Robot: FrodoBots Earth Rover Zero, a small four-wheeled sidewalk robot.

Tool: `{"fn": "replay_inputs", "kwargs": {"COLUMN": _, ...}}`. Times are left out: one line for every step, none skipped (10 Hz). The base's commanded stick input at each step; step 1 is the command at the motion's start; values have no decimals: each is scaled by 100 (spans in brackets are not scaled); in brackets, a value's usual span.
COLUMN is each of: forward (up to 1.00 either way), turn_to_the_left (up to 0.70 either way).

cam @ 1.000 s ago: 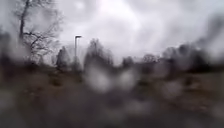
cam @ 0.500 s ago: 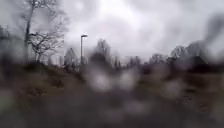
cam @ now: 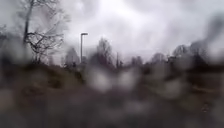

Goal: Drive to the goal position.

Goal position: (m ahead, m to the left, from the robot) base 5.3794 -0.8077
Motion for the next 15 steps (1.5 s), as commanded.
{"fn": "replay_inputs", "kwargs": {"forward": 100, "turn_to_the_left": 0}}
{"fn": "replay_inputs", "kwargs": {"forward": 100, "turn_to_the_left": 0}}
{"fn": "replay_inputs", "kwargs": {"forward": 100, "turn_to_the_left": 0}}
{"fn": "replay_inputs", "kwargs": {"forward": 100, "turn_to_the_left": 0}}
{"fn": "replay_inputs", "kwargs": {"forward": 100, "turn_to_the_left": 0}}
{"fn": "replay_inputs", "kwargs": {"forward": 100, "turn_to_the_left": 0}}
{"fn": "replay_inputs", "kwargs": {"forward": 100, "turn_to_the_left": 0}}
{"fn": "replay_inputs", "kwargs": {"forward": 100, "turn_to_the_left": 0}}
{"fn": "replay_inputs", "kwargs": {"forward": 100, "turn_to_the_left": 0}}
{"fn": "replay_inputs", "kwargs": {"forward": 100, "turn_to_the_left": 0}}
{"fn": "replay_inputs", "kwargs": {"forward": 100, "turn_to_the_left": 0}}
{"fn": "replay_inputs", "kwargs": {"forward": 100, "turn_to_the_left": 0}}
{"fn": "replay_inputs", "kwargs": {"forward": 100, "turn_to_the_left": 0}}
{"fn": "replay_inputs", "kwargs": {"forward": 100, "turn_to_the_left": 7}}
{"fn": "replay_inputs", "kwargs": {"forward": 100, "turn_to_the_left": 14}}
